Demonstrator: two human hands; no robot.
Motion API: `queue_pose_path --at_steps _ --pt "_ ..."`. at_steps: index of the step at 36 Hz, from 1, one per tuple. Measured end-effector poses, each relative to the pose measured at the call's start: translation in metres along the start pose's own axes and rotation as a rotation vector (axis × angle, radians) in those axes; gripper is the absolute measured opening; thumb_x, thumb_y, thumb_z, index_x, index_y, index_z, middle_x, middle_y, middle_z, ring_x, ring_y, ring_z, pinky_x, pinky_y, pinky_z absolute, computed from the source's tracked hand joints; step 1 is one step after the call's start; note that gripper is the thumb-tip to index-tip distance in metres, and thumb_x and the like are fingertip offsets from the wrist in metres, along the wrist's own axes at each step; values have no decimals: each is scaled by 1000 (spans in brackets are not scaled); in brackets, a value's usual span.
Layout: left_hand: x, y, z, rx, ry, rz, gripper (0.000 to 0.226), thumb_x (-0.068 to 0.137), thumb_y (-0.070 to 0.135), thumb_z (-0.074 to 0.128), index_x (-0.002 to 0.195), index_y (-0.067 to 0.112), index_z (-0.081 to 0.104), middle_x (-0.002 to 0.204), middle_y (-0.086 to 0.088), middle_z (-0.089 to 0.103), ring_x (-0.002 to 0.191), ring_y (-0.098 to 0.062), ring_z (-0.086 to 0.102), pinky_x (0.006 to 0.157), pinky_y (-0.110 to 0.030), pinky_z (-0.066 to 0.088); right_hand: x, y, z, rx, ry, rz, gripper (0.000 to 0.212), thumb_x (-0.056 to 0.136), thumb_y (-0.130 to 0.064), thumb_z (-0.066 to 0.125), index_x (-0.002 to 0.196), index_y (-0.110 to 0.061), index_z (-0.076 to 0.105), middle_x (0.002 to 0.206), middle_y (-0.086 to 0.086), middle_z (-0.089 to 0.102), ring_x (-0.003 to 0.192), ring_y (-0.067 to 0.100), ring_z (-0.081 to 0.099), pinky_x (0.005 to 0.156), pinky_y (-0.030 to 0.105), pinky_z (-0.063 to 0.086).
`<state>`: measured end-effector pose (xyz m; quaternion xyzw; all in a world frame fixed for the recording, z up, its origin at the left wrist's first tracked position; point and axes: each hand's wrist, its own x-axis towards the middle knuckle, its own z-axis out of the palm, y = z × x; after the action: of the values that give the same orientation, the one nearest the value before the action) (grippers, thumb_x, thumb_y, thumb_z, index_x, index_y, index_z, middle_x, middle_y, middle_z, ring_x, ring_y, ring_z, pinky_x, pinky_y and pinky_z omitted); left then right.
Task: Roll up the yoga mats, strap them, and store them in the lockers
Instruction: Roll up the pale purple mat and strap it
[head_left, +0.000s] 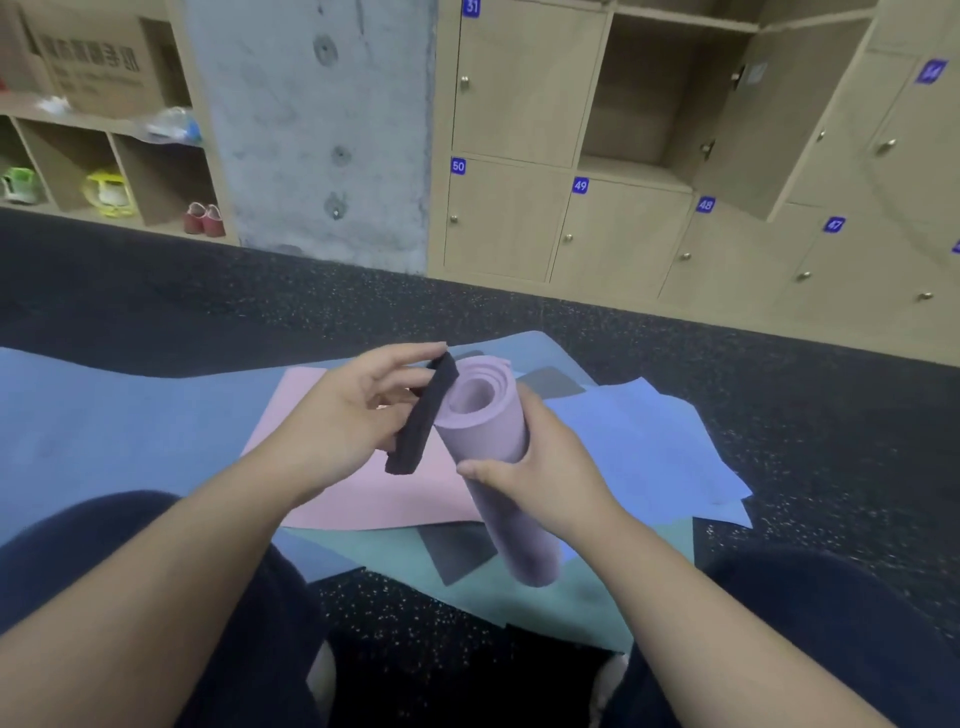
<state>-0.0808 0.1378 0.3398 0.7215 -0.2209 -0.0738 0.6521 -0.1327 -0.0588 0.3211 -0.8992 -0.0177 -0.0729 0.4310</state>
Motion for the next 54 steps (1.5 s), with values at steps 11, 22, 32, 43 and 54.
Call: queue_pose_path --at_steps 11,22,32,43,54 --pt "-9 -8 13 231 48 143 82 76 -4 73 125 52 40 122 28 60 115 -2 55 91 -24 44 -2 3 12 60 -19 28 67 68 -43 85 125 -45 49 113 -26 63 102 -4 58 87 27 51" --pt "-16 -9 9 258 -82 87 94 64 13 82 124 65 31 121 37 49 118 10 49 89 -19 46 -8 5 25 -72 -101 3 73 64 -42 84 127 -41 46 112 -21 61 102 3 57 88 27 49" --pt "-27 -10 10 457 -192 86 106 67 13 83 127 62 11 125 30 38 113 25 39 81 0 36 -17 1 27 -282 -175 -82 91 69 -40 85 145 -34 36 128 -14 53 114 7 47 88 24 40" --pt "-29 -2 14 508 -158 25 117 61 35 81 126 79 -5 122 36 42 93 0 63 84 -23 51 -16 5 38 -198 -188 -68 69 64 -33 86 123 -34 51 109 -14 61 96 7 54 83 31 49" --pt "-23 -9 16 531 -171 62 105 70 20 80 124 71 7 115 31 44 101 18 48 76 -6 43 -13 3 38 -245 -150 -135 86 62 -38 86 137 -38 43 124 -18 58 112 7 52 92 34 46"
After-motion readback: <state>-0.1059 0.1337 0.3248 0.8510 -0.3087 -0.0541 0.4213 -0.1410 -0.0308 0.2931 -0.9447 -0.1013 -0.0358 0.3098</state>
